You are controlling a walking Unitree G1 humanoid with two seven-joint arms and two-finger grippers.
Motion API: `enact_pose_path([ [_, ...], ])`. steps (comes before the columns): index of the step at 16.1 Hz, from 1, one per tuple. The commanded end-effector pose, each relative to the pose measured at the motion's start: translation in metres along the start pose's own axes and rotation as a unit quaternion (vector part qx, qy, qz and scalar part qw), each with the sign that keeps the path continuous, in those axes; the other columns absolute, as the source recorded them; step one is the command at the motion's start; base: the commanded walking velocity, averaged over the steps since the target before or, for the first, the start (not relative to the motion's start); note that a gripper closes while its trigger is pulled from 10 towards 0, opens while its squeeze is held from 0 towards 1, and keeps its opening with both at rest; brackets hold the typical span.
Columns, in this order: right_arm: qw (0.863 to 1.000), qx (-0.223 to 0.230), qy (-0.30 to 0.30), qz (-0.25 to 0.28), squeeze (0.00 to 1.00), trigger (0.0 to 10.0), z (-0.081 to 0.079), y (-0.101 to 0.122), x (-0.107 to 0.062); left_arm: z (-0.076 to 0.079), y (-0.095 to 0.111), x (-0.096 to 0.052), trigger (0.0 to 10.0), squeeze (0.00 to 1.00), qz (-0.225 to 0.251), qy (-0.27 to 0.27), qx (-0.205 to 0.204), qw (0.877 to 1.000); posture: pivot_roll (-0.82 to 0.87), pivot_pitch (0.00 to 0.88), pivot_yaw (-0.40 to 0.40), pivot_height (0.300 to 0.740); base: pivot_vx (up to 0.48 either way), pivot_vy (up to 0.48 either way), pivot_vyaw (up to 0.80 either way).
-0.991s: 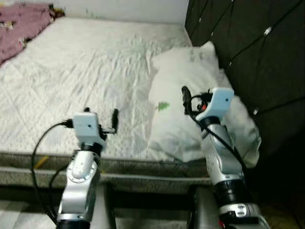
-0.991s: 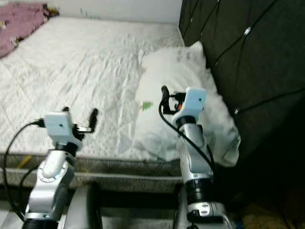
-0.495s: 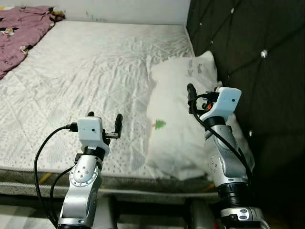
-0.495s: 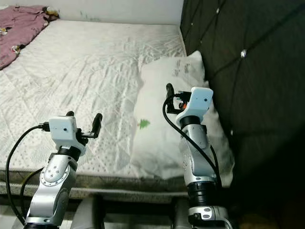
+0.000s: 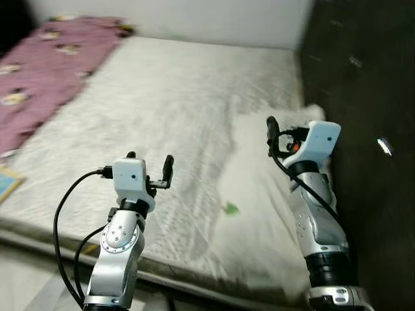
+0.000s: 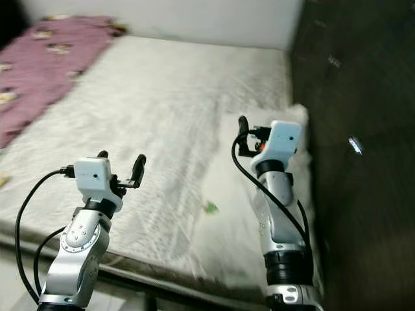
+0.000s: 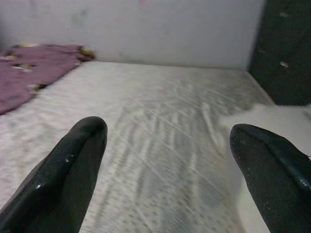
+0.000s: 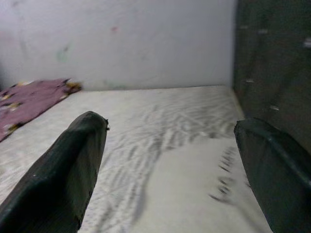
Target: Clean up the room
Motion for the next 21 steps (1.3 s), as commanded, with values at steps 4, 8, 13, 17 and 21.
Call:
enact_pose_path([
  [4,0.999,-0.043,0.023,-0.009,0.00,10.0,-0.003,-0.007,-0.010,-0.001,-0.001,-0.002,10.0,0.00,-0.003,-0.002,0.000,1.000,-0.02,0.005,0.006,0.733,0.000,0.000,0.00],
  [8,0.999,-0.044,0.004,-0.002,0.00,10.0,0.000,-0.005,-0.009,0.000,-0.001,-0.001,10.0,0.00,-0.003,-0.008,0.000,1.000,-0.02,0.005,0.009,0.740,0.000,0.000,0.00],
  [13,0.999,-0.051,-0.001,-0.008,0.00,10.0,0.001,-0.008,-0.009,0.001,-0.001,-0.002,10.0,0.00,-0.005,-0.007,-0.003,1.000,-0.02,0.004,0.001,0.740,0.000,0.000,0.00],
  [17,0.999,-0.034,-0.011,-0.010,1.00,10.0,0.004,-0.010,-0.011,0.001,-0.004,-0.003,10.0,0.00,-0.008,-0.007,-0.005,1.000,-0.02,0.000,-0.003,0.740,0.000,0.000,0.00],
  [21,0.998,-0.038,-0.021,-0.042,1.00,10.0,0.010,-0.027,-0.017,-0.001,-0.008,-0.004,10.0,0.00,-0.019,0.000,-0.029,0.999,-0.01,0.000,-0.010,0.740,0.000,0.000,0.00],
])
Point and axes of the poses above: a point about 5 cm out from each wrist's last joint towards the gripper, its own x axis pointing out of the wrist towards the gripper, its own y axis along the axis of the wrist's last joint, z = x × y, the point moved 3 cm from there along x, pointing out of the wrist towards the gripper, and after that the axes turned 7 degrees about x, right-handed, at the moved point
